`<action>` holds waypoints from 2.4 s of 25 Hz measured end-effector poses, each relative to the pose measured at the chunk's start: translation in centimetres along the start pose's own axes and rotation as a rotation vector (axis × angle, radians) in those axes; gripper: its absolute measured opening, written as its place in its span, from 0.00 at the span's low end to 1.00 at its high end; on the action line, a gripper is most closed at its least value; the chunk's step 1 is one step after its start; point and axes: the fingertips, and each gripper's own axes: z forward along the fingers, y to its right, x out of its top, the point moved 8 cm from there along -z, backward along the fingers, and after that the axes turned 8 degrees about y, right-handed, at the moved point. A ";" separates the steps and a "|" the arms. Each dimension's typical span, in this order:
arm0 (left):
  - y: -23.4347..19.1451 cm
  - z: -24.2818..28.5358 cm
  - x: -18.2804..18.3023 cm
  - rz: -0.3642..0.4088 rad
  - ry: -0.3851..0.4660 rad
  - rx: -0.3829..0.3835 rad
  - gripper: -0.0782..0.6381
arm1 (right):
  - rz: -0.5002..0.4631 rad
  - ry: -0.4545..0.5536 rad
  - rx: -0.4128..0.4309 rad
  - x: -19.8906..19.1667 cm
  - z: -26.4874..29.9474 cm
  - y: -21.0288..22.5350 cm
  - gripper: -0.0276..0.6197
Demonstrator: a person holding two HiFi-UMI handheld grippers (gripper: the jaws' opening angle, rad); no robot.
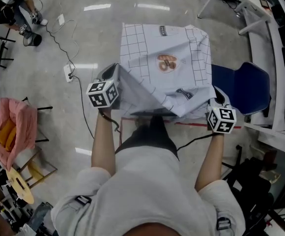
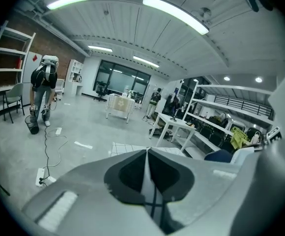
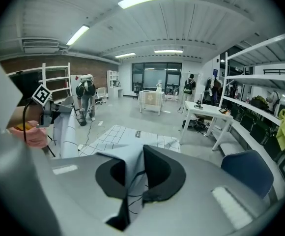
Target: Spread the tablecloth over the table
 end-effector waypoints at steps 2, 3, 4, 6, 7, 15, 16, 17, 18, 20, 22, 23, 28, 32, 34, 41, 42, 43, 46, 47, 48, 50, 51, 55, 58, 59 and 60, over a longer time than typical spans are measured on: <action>-0.1 1.8 -0.3 0.006 -0.022 0.000 0.14 | 0.011 -0.012 0.000 -0.3 1.7 0.4 0.05; 0.0 2.7 -0.6 0.009 -0.033 0.002 0.14 | 0.018 -0.018 0.000 -0.5 2.6 0.6 0.05; 0.1 3.6 -0.8 0.010 -0.045 0.005 0.14 | 0.024 -0.025 0.002 -0.6 3.5 0.7 0.05; 0.7 5.3 -1.3 0.021 -0.073 0.007 0.14 | 0.038 -0.042 0.005 -0.9 5.5 0.8 0.05; 1.1 6.3 -1.5 0.033 -0.090 0.003 0.14 | 0.044 -0.050 0.007 -1.0 6.6 0.8 0.05; 1.5 14.5 -3.6 0.032 -0.240 0.035 0.14 | 0.166 -0.143 0.012 -4.4 13.6 2.2 0.05; 1.0 15.4 -2.2 0.018 -0.224 0.050 0.14 | 0.181 -0.146 -0.020 -4.0 13.9 3.5 0.05; 0.5 16.0 0.3 0.009 -0.180 0.061 0.14 | 0.188 -0.133 -0.060 -2.6 13.8 5.2 0.05; 0.2 16.3 4.4 0.008 -0.101 0.066 0.14 | 0.186 -0.094 -0.105 -0.1 13.2 7.2 0.05; 0.6 15.7 16.2 0.029 0.146 0.041 0.14 | 0.156 0.080 -0.192 7.9 10.8 11.6 0.05; 2.4 12.2 30.2 0.073 0.431 -0.027 0.14 | 0.057 0.331 -0.274 18.8 6.8 14.3 0.05; 3.3 9.5 36.5 0.091 0.562 -0.065 0.14 | -0.027 0.463 -0.317 24.4 4.3 14.7 0.05; 5.1 -6.1 51.5 0.195 0.994 -0.162 0.14 | -0.364 0.822 -0.385 37.2 -4.8 12.2 0.05; 4.4 -10.3 49.3 0.226 0.994 -0.185 0.14 | -0.366 0.738 -0.278 34.3 -4.5 11.2 0.05; 3.5 -10.7 48.3 0.228 0.975 -0.157 0.14 | -0.348 0.704 -0.260 33.3 -3.8 10.3 0.05; 0.5 -13.9 42.1 0.208 0.923 -0.107 0.14 | -0.310 0.642 -0.217 30.3 -4.8 7.8 0.05; -0.1 -14.3 40.7 0.199 0.907 -0.098 0.14 | -0.309 0.624 -0.202 29.6 -5.1 7.4 0.05; -0.7 -14.7 39.2 0.188 0.886 -0.089 0.14 | -0.308 0.603 -0.185 28.8 -5.5 7.1 0.05; -1.9 -15.7 34.2 0.149 0.818 -0.071 0.14 | -0.301 0.530 -0.129 25.7 -7.4 6.2 0.05; -2.1 -16.2 32.6 0.135 0.803 -0.066 0.14 | -0.299 0.505 -0.110 24.6 -8.1 5.9 0.05; -2.3 -16.6 31.1 0.120 0.790 -0.061 0.14 | -0.299 0.480 -0.094 23.5 -8.8 5.7 0.05; -2.4 -17.2 28.4 0.086 0.770 -0.050 0.14 | -0.311 0.436 -0.072 21.6 -9.9 5.3 0.05; -2.4 -17.6 27.2 0.068 0.764 -0.045 0.14 | -0.326 0.413 -0.066 20.8 -10.4 5.1 0.05; -1.6 -19.9 23.2 0.037 0.753 -0.021 0.14 | -0.389 0.342 -0.059 18.5 -12.7 5.3 0.05; 0.2 -22.0 21.1 0.046 0.751 -0.007 0.14 | -0.380 0.349 -0.065 17.1 -14.6 6.1 0.05; 0.9 -22.6 20.4 0.045 0.750 -0.004 0.14 | -0.377 0.349 -0.067 16.5 -15.3 6.4 0.05; 1.7 -23.2 19.6 0.043 0.749 -0.003 0.14 | -0.379 0.345 -0.071 15.7 -16.1 6.9 0.05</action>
